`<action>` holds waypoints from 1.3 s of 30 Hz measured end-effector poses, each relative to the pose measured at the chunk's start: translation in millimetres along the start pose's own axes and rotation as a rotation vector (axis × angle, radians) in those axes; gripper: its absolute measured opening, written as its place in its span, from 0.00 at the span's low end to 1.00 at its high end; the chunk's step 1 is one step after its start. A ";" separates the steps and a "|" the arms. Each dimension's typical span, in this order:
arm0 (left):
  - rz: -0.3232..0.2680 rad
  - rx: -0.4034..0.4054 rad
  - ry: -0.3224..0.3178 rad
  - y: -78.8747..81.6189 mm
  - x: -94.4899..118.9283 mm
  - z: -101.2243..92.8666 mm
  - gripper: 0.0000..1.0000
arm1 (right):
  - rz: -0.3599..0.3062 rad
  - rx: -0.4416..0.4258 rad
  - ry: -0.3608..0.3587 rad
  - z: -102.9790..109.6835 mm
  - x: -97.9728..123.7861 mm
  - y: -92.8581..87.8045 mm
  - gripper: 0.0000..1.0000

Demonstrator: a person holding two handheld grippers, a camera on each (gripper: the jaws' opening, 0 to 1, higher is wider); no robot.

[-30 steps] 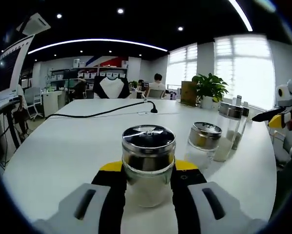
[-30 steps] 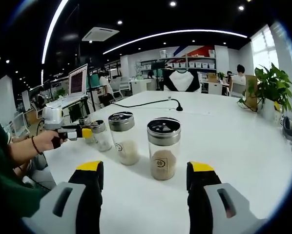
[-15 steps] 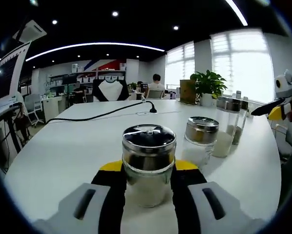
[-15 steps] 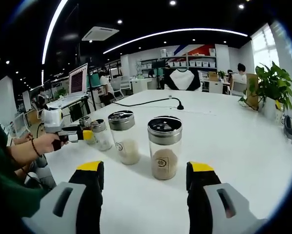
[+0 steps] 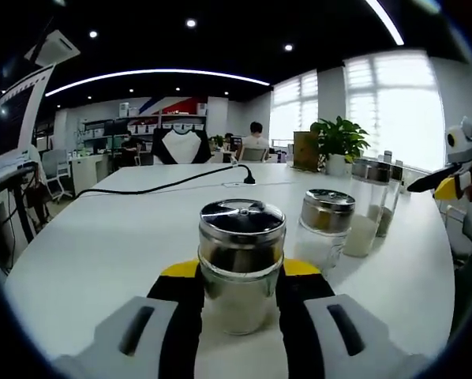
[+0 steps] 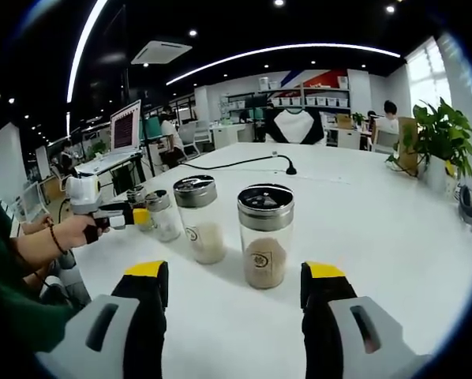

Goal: Rotate the seasoning bottle until the label or dispensing opening points toward the visible target arrow and the bottle remains upright within the marked orientation range

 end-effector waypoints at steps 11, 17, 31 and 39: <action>0.009 0.032 0.134 -4.8 8.3 3.3 0.55 | 0.004 -0.002 -0.005 -1.2 1.4 -1.3 0.68; -0.026 0.088 0.169 0.9 14.5 -3.3 0.55 | 0.005 -0.004 -0.009 -2.4 2.3 -1.7 0.68; -0.054 0.103 0.226 5.0 8.8 -6.6 0.38 | -0.004 0.004 0.005 0.0 2.6 0.9 0.67; -0.039 0.091 0.231 3.0 7.4 -6.8 0.36 | 0.001 0.000 0.005 -0.9 0.7 0.4 0.67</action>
Point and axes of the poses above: the point that each gripper's makers call its tool centre point, and the gripper's own axes: x roughly backward along the fingers, z roughly to its left, y roughly out of its top, the point moved 5 cm from there along x, roughly backward along the fingers, and after that the axes turned 8 degrees about z, right-handed, at the moved point
